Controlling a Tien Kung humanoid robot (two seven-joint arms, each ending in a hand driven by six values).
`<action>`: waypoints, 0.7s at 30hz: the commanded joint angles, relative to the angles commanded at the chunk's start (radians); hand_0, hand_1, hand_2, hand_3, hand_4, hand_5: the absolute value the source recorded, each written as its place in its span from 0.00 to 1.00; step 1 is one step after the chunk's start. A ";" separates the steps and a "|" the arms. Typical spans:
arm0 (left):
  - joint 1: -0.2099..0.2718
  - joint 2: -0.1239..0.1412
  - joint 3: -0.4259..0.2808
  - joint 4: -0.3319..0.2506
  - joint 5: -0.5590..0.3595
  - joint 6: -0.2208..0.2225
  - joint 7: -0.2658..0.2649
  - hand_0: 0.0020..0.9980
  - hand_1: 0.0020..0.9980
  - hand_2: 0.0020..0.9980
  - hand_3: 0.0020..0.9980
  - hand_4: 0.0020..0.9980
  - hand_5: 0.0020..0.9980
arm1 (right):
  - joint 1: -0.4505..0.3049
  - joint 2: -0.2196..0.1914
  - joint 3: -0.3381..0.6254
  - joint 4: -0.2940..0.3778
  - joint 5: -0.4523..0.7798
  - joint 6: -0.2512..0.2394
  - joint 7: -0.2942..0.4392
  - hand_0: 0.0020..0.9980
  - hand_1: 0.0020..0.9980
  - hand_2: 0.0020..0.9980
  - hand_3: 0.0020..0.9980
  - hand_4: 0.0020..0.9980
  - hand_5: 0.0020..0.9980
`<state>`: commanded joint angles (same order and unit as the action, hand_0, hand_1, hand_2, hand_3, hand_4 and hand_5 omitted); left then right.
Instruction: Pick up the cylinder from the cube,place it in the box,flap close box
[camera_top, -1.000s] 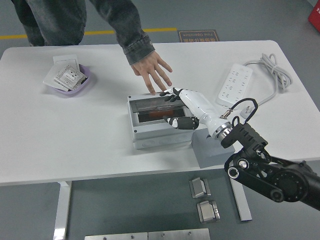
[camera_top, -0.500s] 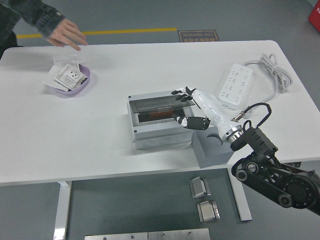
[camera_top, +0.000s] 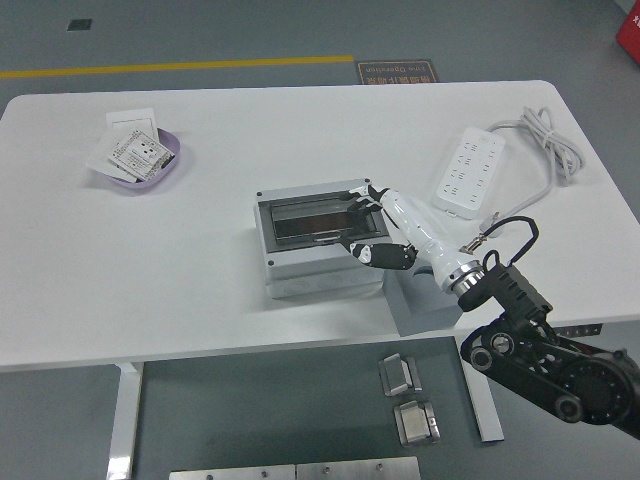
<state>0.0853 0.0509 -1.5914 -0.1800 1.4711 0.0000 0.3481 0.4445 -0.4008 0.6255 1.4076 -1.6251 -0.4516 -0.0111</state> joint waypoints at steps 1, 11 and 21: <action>0.000 0.000 0.000 0.000 0.001 0.000 0.000 0.64 0.64 0.52 0.61 0.67 0.32 | -0.007 -0.002 0.015 0.006 -0.009 0.001 -0.003 0.65 0.59 0.65 0.73 0.75 0.17; 0.006 -0.002 -0.003 0.000 0.003 0.000 0.000 0.64 0.64 0.52 0.61 0.67 0.32 | -0.184 0.024 0.227 0.052 -0.056 -0.016 0.029 0.63 0.59 0.64 0.72 0.74 0.18; 0.011 -0.010 0.002 0.000 -0.003 0.000 -0.003 0.64 0.64 0.52 0.61 0.67 0.32 | -0.392 0.140 0.505 0.078 0.017 -0.069 0.178 0.63 0.58 0.64 0.71 0.74 0.19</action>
<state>0.0959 0.0410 -1.5892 -0.1800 1.4679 0.0000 0.3453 0.0526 -0.2606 1.1309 1.4854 -1.6084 -0.5207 0.1667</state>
